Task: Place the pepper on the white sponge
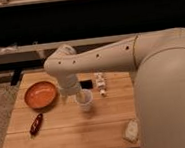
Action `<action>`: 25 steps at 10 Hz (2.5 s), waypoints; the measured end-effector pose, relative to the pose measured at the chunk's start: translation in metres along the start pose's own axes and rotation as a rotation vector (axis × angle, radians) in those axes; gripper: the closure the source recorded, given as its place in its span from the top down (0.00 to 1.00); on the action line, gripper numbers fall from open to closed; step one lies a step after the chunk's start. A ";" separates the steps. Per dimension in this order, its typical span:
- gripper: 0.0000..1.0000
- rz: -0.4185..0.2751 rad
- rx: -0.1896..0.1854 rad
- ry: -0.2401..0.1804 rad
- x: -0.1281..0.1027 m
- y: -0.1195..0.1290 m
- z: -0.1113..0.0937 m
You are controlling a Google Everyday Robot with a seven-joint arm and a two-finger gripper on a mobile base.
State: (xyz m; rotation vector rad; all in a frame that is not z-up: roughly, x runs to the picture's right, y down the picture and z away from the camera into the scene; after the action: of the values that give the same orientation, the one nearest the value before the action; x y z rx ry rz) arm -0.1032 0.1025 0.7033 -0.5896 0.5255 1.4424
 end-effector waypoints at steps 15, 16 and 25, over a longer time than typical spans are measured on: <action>0.65 0.000 0.000 0.002 0.000 0.000 0.001; 0.65 0.000 0.000 0.002 0.000 0.000 0.001; 0.65 -0.097 -0.006 -0.050 0.029 0.066 -0.021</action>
State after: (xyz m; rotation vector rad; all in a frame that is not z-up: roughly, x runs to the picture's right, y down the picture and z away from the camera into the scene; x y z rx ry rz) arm -0.1672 0.1125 0.6644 -0.5744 0.4477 1.3637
